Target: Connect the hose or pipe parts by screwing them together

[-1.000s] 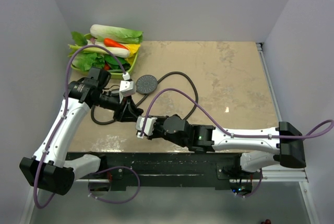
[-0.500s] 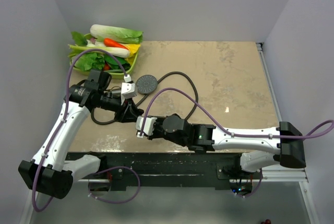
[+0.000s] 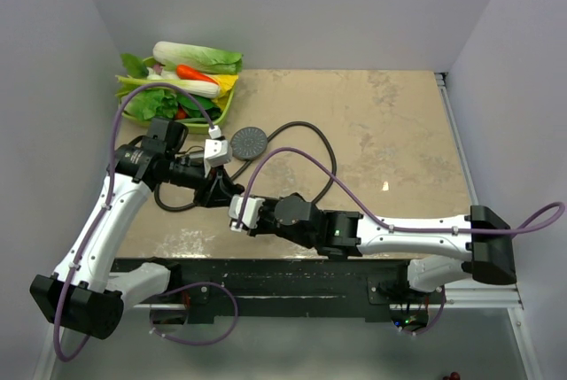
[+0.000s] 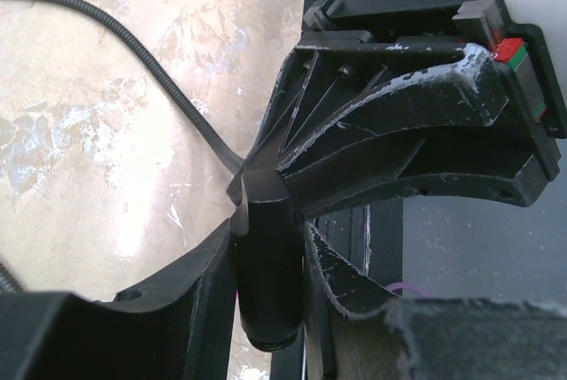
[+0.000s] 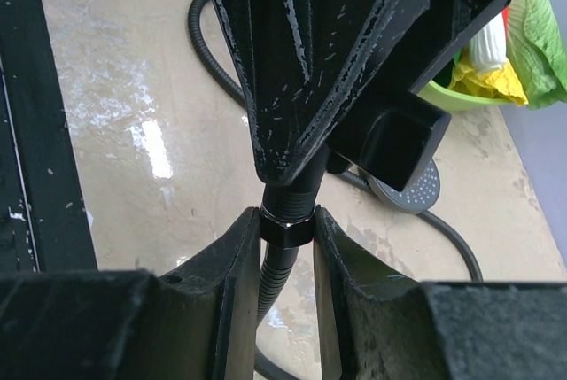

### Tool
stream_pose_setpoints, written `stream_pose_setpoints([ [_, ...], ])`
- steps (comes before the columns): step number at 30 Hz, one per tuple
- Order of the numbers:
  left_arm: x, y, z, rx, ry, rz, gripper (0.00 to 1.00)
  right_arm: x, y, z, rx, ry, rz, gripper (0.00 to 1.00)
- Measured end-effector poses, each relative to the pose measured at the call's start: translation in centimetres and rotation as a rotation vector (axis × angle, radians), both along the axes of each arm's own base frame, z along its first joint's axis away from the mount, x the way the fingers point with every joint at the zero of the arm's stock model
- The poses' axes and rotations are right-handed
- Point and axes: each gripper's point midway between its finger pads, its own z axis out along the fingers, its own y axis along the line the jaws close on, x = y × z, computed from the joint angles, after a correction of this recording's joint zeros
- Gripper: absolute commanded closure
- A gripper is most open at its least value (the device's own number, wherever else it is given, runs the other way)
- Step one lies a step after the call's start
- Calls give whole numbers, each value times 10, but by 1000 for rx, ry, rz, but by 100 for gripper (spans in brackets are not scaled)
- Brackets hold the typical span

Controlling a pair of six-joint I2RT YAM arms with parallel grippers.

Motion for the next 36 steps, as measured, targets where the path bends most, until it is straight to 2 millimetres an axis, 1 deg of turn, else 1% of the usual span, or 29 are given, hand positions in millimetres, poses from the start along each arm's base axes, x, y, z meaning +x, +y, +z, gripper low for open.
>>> stream_pose_setpoints([
  [4, -2, -1, 2, -14, -3, -16, 100, -4, 4, 1, 21, 24, 23, 100],
  [8, -8, -2, 3, -32, -6, -45, 100, -8, 7, 4, 62, 89, 71, 100],
  [11, -10, -5, 9, -62, -29, -70, 100, -8, 1, 11, 102, 141, 89, 100],
  [14, -10, -7, 19, -93, -54, -87, 100, -8, -9, 21, 153, 173, 94, 100],
  [19, -8, -8, 23, -98, -70, -76, 100, -8, -21, 35, 246, 187, 81, 100],
  [20, -9, -8, 23, -95, -65, -71, 100, -8, -21, 41, 274, 183, 83, 100],
  [23, -9, -9, 24, -96, -49, -66, 100, -8, -18, 68, 377, 161, 95, 100],
  [24, -10, -9, 25, -102, -45, -66, 100, -8, -19, 73, 393, 157, 96, 100],
  [31, -8, -11, 35, -116, -44, -55, 100, -7, -15, 74, 410, 155, 98, 100],
  [34, -7, -11, 38, -114, -50, -50, 100, -7, -15, 67, 402, 162, 99, 100],
  [36, -5, -10, 36, -98, -56, -41, 100, -8, -16, 55, 382, 175, 100, 100],
])
